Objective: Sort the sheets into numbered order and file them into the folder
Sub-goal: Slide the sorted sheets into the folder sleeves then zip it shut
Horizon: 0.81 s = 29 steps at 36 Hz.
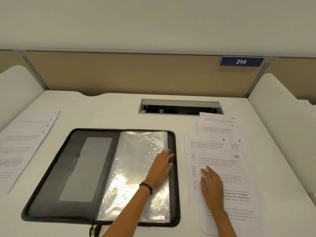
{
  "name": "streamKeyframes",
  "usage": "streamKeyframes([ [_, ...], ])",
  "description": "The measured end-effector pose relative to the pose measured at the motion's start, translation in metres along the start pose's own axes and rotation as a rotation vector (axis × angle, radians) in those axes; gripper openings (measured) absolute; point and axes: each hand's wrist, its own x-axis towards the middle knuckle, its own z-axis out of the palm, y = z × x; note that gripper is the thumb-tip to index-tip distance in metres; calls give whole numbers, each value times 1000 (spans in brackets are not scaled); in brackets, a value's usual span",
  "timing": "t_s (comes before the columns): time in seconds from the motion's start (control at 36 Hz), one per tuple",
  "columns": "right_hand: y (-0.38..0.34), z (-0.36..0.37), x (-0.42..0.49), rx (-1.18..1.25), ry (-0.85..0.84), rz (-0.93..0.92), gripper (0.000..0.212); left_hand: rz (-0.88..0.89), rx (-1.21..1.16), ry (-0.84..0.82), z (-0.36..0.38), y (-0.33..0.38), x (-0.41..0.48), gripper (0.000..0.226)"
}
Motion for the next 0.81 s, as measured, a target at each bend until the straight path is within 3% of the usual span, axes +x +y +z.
streamKeyframes([
  [0.11, 2, -2, 8, 37, 10, 13, 29, -9, 1, -173, 15, 20, 17, 52],
  [0.19, 3, -4, 13, 44, 7, 6, 27, -40, 5, -217, 25, 27, 27, 87],
  [0.22, 3, -5, 15, 46, 6, 4, 27, -50, 8, -214, 28, 28, 31, 88],
  [0.33, 3, -10, 23, 79, 2, -15, 24, -98, -24, -200, 35, 33, 47, 56],
  [0.47, 7, -17, 37, 136, -42, -12, 20, -157, -74, -89, 44, 36, 66, 52],
  [0.64, 8, -29, 63, 384, -46, 63, 26, -271, -293, 38, 46, 39, 86, 50],
  [0.81, 16, -28, 95, 333, -203, -29, 39, -419, -542, 50, 52, 39, 107, 55],
])
